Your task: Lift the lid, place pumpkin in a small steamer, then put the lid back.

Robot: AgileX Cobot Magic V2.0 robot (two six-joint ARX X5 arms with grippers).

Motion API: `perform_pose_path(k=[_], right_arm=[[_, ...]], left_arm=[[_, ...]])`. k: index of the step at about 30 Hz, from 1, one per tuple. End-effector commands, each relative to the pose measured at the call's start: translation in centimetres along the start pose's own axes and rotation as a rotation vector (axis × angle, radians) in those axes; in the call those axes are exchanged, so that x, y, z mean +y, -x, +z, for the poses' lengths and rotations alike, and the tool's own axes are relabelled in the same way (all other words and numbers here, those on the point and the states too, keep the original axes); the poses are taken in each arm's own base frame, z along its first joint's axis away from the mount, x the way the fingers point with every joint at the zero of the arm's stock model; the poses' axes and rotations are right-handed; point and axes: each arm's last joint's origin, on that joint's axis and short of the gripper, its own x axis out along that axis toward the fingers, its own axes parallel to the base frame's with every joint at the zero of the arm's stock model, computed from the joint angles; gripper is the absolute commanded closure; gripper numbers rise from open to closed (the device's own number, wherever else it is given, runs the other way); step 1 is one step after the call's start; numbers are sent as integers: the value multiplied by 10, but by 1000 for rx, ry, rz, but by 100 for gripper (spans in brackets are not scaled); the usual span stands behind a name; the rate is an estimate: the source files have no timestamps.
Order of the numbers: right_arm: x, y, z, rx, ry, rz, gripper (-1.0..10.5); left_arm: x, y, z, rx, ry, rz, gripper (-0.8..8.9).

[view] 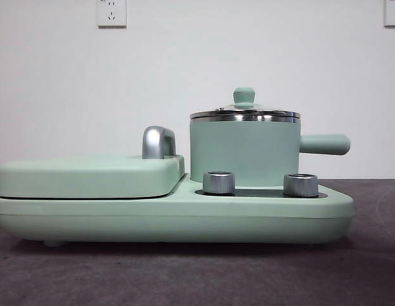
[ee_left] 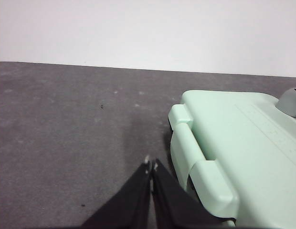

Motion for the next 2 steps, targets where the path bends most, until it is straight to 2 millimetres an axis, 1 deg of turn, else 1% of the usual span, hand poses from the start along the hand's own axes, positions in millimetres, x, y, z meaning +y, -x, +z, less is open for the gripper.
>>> perform_pose_path(k=[1, 2], right_arm=[[0, 0, 0, -11, -12, 0, 926], [0, 0, 0, -11, -12, 0, 926]], left_arm=[[1, -2, -5, 5, -9, 7, 807], [1, -2, -5, 5, -9, 7, 807]])
